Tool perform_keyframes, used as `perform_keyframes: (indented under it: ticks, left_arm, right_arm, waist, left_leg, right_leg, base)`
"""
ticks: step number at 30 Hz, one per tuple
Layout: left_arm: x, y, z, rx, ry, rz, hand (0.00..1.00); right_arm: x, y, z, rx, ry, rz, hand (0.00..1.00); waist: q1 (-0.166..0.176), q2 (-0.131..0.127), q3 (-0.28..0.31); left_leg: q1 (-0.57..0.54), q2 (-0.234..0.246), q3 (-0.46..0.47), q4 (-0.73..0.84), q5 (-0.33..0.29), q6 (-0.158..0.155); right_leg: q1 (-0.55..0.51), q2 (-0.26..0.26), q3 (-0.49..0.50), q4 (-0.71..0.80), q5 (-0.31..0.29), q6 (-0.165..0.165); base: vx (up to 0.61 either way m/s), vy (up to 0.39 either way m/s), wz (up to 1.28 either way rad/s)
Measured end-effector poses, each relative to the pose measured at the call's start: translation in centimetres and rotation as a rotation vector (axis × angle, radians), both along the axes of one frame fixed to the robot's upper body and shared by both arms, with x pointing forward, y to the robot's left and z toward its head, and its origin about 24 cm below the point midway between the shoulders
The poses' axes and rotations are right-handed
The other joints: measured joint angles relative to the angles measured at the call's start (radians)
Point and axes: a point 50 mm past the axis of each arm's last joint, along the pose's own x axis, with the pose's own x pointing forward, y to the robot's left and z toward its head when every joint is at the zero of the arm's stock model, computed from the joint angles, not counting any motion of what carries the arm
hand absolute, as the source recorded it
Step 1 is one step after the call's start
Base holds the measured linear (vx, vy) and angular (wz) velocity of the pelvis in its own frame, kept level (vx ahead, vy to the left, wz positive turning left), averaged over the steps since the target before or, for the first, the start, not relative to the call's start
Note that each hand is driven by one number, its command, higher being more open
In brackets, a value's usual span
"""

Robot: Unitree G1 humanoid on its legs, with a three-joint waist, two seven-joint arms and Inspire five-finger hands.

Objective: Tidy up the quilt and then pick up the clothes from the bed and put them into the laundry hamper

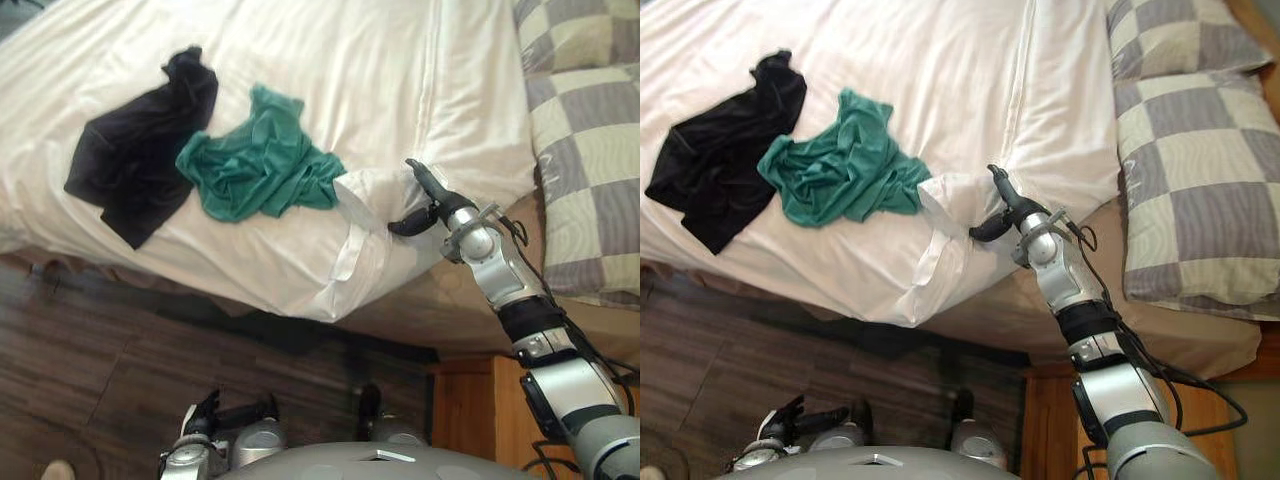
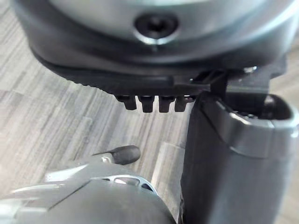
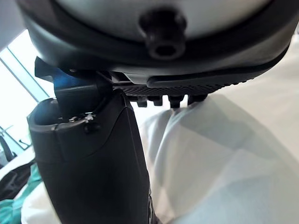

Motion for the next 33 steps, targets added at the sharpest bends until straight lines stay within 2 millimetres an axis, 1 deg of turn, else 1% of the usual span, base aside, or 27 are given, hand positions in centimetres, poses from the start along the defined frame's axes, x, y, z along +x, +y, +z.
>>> perform_keyframes:
  ticks: [1,2,4,5,7,11,13,15,16,17,18,19,20,21,22,23,24,25,26,27,29,30,31,32,33]
  left_arm:
    - [0.8,0.2,0.3,0.008,-0.020,-0.008,1.00]
    - [1.5,0.4,0.5,0.013,-0.036,-0.015,1.00]
    - [2.3,0.5,0.7,0.016,-0.054,-0.019,1.00]
    - [2.6,0.5,0.8,0.014,-0.064,-0.019,1.00]
    - [2.8,0.5,0.9,0.002,-0.072,-0.006,1.00]
    - [2.8,0.4,0.9,-0.008,-0.081,-0.009,1.00]
    - [2.9,0.3,0.9,-0.009,-0.078,-0.017,1.00]
    - [2.7,0.1,0.8,-0.011,-0.066,-0.029,1.00]
    - [2.6,0.1,0.7,-0.012,-0.062,-0.030,1.00]
    - [2.4,0.1,0.7,-0.013,-0.051,-0.028,1.00]
    - [2.2,0.2,0.6,-0.013,-0.040,-0.026,1.00]
    - [1.7,0.2,0.4,-0.012,-0.017,-0.022,1.00]
    - [0.9,0.2,0.2,-0.010,0.007,-0.022,1.00]
    - [0.6,0.1,0.1,-0.010,0.019,-0.026,1.00]
    - [0.1,-0.1,-0.1,-0.005,0.043,-0.045,1.00]
    - [-0.3,-0.1,-0.3,-0.006,0.056,-0.048,1.00]
    - [-0.9,-0.3,-0.5,-0.011,0.077,-0.046,1.00]
    - [-1.8,-0.4,-0.8,-0.021,0.103,-0.040,1.00]
    - [-2.3,-0.8,-1.0,-0.035,0.122,-0.034,1.00]
    - [-2.6,-0.9,-1.1,-0.038,0.128,-0.032,1.00]
    - [-3.4,-1.2,-1.3,-0.047,0.150,-0.023,1.00]
    - [-3.6,-1.2,-1.4,-0.049,0.156,-0.021,1.00]
    - [-3.7,-1.2,-1.4,-0.050,0.160,-0.019,1.00]
    - [-4.0,-1.2,-1.5,-0.057,0.174,-0.013,1.00]
    - [-4.1,-1.2,-1.5,-0.063,0.181,-0.008,1.00]
  right_arm:
    - [0.4,0.2,0.8,-0.006,-0.039,0.001,0.00]
    - [0.8,0.4,1.6,-0.014,-0.069,-0.001,0.00]
    - [1.4,0.7,2.5,-0.037,-0.090,0.003,0.00]
    - [1.6,0.6,2.9,-0.065,-0.092,0.005,0.00]
    - [1.8,0.4,3.2,-0.082,-0.097,0.004,0.00]
    - [1.8,-0.1,3.0,-0.067,-0.091,-0.021,0.00]
    - [1.5,-0.9,2.4,-0.011,-0.076,-0.046,0.00]
    - [0.3,-2.5,0.7,0.092,-0.054,-0.101,0.00]
    - [-0.2,-2.7,0.2,0.111,-0.049,-0.113,0.00]
    - [-1.1,-3.2,-0.9,0.163,-0.037,-0.135,0.00]
    - [-1.7,-3.3,-1.5,0.187,-0.030,-0.146,0.00]
    - [-2.8,-3.5,-2.9,0.228,-0.011,-0.171,0.00]
    - [-4.2,-3.6,-4.5,0.276,0.011,-0.203,0.00]
    - [-4.9,-3.8,-5.2,0.307,0.023,-0.221,0.00]
    - [-6.4,-4.3,-6.7,0.351,0.048,-0.262,1.00]
    - [-7.6,-4.7,-7.6,0.389,0.063,-0.293,1.00]
    - [-8.6,-5.0,-8.4,0.418,0.072,-0.317,1.00]
    - [-9.9,-5.3,-9.1,0.459,0.076,-0.345,1.00]
    - [-11.1,-5.7,-9.7,0.523,0.066,-0.378,1.00]
    - [-11.5,-5.8,-10.0,0.563,0.062,-0.393,1.00]
    - [-13.5,-6.0,-11.7,0.723,0.060,-0.470,1.00]
    - [-14.3,-5.9,-12.5,0.783,0.065,-0.500,1.00]
    - [-14.7,-5.7,-13.0,0.807,0.070,-0.514,1.00]
    - [-15.7,-5.3,-14.2,0.871,0.078,-0.548,1.00]
    - [-16.3,-5.1,-14.8,0.915,0.081,-0.570,1.00]
  waist:
    - [0.007,-0.006,0.020]
    - [0.016,-0.010,0.039]
    - [0.021,-0.010,0.066]
    - [0.027,-0.009,0.071]
    - [0.030,-0.010,0.072]
    - [0.036,-0.011,0.073]
    - [0.037,-0.012,0.073]
    - [0.041,-0.016,0.070]
    - [0.040,-0.018,0.068]
    - [0.036,-0.024,0.063]
    - [0.031,-0.027,0.056]
    - [0.017,-0.034,0.036]
    - [0.011,-0.041,0.011]
    - [0.006,-0.043,-0.001]
    - [-0.011,-0.041,-0.022]
    - [-0.020,-0.038,-0.040]
    - [-0.031,-0.031,-0.061]
    - [-0.044,-0.018,-0.089]
    - [-0.053,-0.003,-0.105]
    - [-0.061,0.003,-0.111]
    - [-0.078,0.019,-0.130]
    - [-0.082,0.020,-0.131]
    - [-0.086,0.021,-0.134]
    - [-0.093,0.021,-0.141]
    - [-0.094,0.021,-0.147]
  left_leg:
    - [-0.022,0.002,-0.002,0.007,0.005,0.002]
    - [-0.038,0.002,-0.003,0.012,0.008,0.002]
    - [-0.046,0.003,-0.007,0.013,0.012,0.004]
    - [-0.059,0.003,-0.011,0.014,0.016,0.005]
    - [-0.072,0.002,-0.015,0.011,0.022,0.005]
    - [-0.065,0.001,-0.016,0.010,0.024,0.005]
    - [-0.046,0.000,-0.016,0.008,0.023,0.005]
    - [-0.019,0.000,-0.015,-0.001,0.023,0.005]
    - [-0.012,-0.001,-0.014,-0.007,0.023,0.005]
    - [0.000,-0.002,-0.009,-0.010,0.023,0.005]
    - [0.002,-0.002,-0.006,-0.012,0.023,0.005]
    - [0.009,-0.003,0.001,-0.017,0.023,0.005]
    - [0.026,-0.005,0.022,-0.028,0.022,0.004]
    - [0.034,-0.007,0.028,-0.030,0.021,0.004]
    - [0.048,-0.009,0.034,-0.031,0.015,0.004]
    - [0.059,-0.011,0.044,-0.032,0.010,0.004]
    - [0.069,-0.011,0.054,-0.032,0.004,0.002]
    - [0.079,-0.012,0.069,-0.032,-0.003,0.001]
    - [0.094,-0.013,0.083,-0.031,-0.012,0.002]
    - [0.104,-0.014,0.085,-0.032,-0.015,0.002]
    - [0.130,-0.011,0.112,-0.029,-0.030,-0.003]
    - [0.141,-0.009,0.125,-0.029,-0.034,-0.006]
    - [0.145,-0.007,0.132,-0.029,-0.037,-0.006]
    - [0.156,-0.004,0.144,-0.030,-0.041,-0.010]
    - [0.158,-0.001,0.152,-0.030,-0.044,-0.012]
  right_leg:
    - [-0.019,0.001,0.002,-0.002,0.009,-0.005]
    - [-0.028,0.002,0.003,-0.009,0.020,-0.002]
    - [-0.030,0.005,0.002,-0.019,0.030,-0.009]
    - [-0.041,0.005,0.001,-0.020,0.033,-0.010]
    - [-0.053,0.005,-0.001,-0.021,0.035,-0.010]
    - [-0.047,0.004,-0.003,-0.020,0.035,-0.010]
    - [-0.029,0.004,-0.003,-0.020,0.035,-0.010]
    - [-0.004,0.004,-0.002,-0.020,0.035,-0.010]
    - [0.000,0.004,-0.001,-0.020,0.035,-0.010]
    - [0.009,0.003,0.002,-0.020,0.034,-0.009]
    - [0.011,0.003,0.003,-0.020,0.034,-0.009]
    - [0.011,0.003,0.008,-0.020,0.033,-0.009]
    - [0.013,0.003,0.028,-0.020,0.029,-0.005]
    - [0.015,0.002,0.033,-0.020,0.027,-0.003]
    - [0.026,0.000,0.042,-0.020,0.021,0.004]
    - [0.030,-0.001,0.053,-0.016,0.013,0.010]
    - [0.031,-0.001,0.063,-0.012,0.010,0.009]
    - [0.031,-0.001,0.078,-0.009,0.006,0.014]
    - [0.040,0.000,0.092,-0.008,0.002,0.019]
    - [0.045,0.000,0.095,-0.008,0.000,0.020]
    - [0.057,0.005,0.120,-0.004,-0.008,0.018]
    - [0.062,0.008,0.129,-0.002,-0.010,0.016]
    - [0.062,0.010,0.135,-0.002,-0.010,0.016]
    - [0.063,0.014,0.143,-0.001,-0.012,0.015]
    - [0.063,0.017,0.150,0.000,-0.013,0.014]
  base:
    - [-0.13,-0.005,-0.03]
    - [-0.12,-0.005,-0.02]
    - [-0.09,-0.006,0.04]
    - [-0.07,-0.004,0.05]
    - [-0.03,-0.011,0.05]
    - [0.00,-0.004,0.01]
    - [0.01,0.000,0.02]
    - [0.01,0.007,0.06]
    - [0.00,0.000,0.00]
    - [0.00,0.012,-0.05]
    - [0.00,0.010,-0.08]
    - [0.01,0.004,-0.24]
    - [0.01,0.003,-0.30]
    - [0.02,0.003,-0.31]
    - [0.02,0.003,-0.21]
    - [0.02,0.009,-0.25]
    - [0.02,0.013,-0.33]
    - [0.02,0.015,-0.39]
    - [0.02,0.011,-0.32]
    - [0.02,0.008,-0.29]
    - [0.02,0.002,-0.31]
    - [0.02,-0.003,-0.32]
    - [0.02,-0.017,-0.29]
    - [0.02,-0.019,-0.26]
    - [0.02,-0.028,-0.30]
